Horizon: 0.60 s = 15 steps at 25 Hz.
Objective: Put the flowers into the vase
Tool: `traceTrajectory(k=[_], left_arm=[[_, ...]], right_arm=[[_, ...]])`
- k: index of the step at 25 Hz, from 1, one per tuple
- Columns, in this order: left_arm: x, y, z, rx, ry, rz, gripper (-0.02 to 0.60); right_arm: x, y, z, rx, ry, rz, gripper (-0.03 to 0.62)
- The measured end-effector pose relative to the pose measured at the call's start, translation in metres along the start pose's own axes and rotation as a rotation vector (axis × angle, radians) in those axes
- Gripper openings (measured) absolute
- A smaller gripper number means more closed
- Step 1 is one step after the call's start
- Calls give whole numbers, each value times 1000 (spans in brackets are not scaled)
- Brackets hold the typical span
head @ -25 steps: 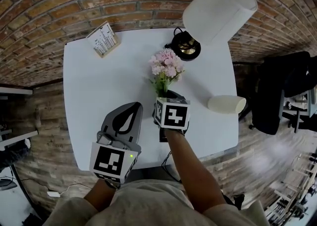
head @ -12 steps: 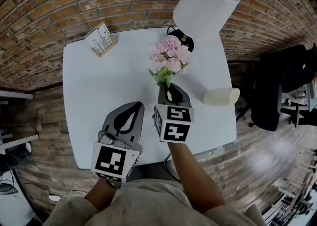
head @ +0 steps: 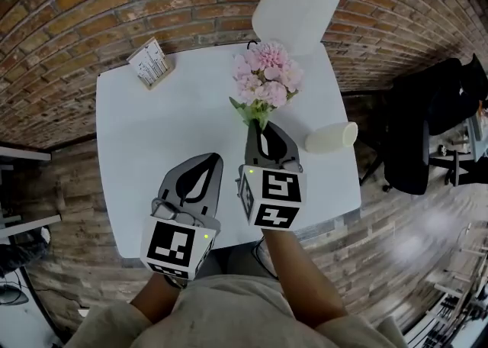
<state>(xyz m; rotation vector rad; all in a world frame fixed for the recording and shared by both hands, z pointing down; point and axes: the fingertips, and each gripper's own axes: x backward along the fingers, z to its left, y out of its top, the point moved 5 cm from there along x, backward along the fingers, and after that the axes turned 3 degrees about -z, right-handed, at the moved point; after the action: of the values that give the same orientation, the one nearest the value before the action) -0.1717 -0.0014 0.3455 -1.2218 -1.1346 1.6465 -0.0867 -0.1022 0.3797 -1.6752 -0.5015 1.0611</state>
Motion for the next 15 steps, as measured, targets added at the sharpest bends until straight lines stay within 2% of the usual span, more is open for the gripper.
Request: traceTrajectory(k=[15], left_arm=[[2,19,-32,-53,-73,-39,8]], right_arm=[[60,55,-7,86,-37,-268,51]])
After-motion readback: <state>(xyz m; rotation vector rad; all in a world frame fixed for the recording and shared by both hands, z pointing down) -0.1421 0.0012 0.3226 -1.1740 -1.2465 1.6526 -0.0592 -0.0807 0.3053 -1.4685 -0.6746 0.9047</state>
